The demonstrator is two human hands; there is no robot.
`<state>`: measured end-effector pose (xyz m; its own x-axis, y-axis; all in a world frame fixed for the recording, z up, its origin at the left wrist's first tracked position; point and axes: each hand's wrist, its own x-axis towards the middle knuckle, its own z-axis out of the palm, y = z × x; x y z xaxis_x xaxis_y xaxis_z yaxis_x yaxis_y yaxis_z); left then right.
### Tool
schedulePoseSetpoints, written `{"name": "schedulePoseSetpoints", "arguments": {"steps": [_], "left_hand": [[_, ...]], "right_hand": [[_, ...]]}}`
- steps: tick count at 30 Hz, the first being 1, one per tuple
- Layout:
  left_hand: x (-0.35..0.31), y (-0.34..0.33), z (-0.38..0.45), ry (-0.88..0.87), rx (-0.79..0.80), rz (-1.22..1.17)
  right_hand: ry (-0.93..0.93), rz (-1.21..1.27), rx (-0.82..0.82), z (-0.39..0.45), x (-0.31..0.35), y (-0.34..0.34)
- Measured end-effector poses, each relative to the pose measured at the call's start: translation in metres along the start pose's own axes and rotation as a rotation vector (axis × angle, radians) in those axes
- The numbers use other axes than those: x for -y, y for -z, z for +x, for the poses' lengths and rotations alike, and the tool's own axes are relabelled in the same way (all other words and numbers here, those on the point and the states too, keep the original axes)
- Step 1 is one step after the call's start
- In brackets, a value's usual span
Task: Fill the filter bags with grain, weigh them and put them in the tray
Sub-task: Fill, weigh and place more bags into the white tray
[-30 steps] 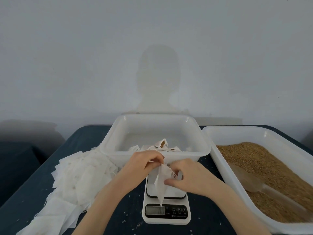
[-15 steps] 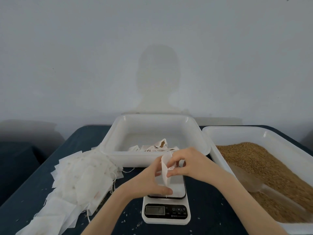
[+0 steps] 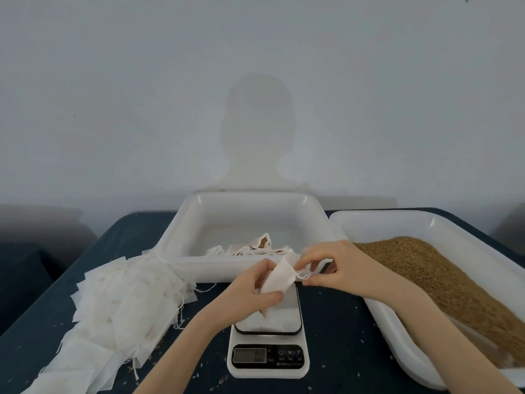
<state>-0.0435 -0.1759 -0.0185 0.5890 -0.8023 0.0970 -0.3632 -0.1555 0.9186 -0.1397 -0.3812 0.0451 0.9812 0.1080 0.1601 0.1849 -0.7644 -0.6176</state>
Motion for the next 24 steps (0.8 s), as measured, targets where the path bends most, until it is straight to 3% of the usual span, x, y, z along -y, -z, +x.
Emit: {"name": "schedulePoseSetpoints", "arguments": {"steps": [5, 9, 12, 16, 24], "left_hand": [[-0.004, -0.008, 0.011, 0.01, 0.022, 0.067], [-0.007, -0.017, 0.019, 0.005, 0.04, 0.101], [-0.009, -0.025, 0.025, -0.013, 0.05, 0.1], [-0.01, -0.034, 0.034, -0.01, 0.072, 0.093], [-0.007, -0.046, 0.044, -0.002, 0.103, 0.07]], "right_hand": [[-0.039, 0.013, -0.096, -0.027, -0.02, 0.034], [-0.272, -0.271, -0.227, -0.058, -0.069, 0.065], [-0.546, -0.556, -0.068, -0.082, -0.108, 0.075], [-0.704, -0.58, 0.216, -0.104, -0.128, 0.069], [-0.749, -0.547, 0.272, -0.117, -0.152, 0.071]]}}
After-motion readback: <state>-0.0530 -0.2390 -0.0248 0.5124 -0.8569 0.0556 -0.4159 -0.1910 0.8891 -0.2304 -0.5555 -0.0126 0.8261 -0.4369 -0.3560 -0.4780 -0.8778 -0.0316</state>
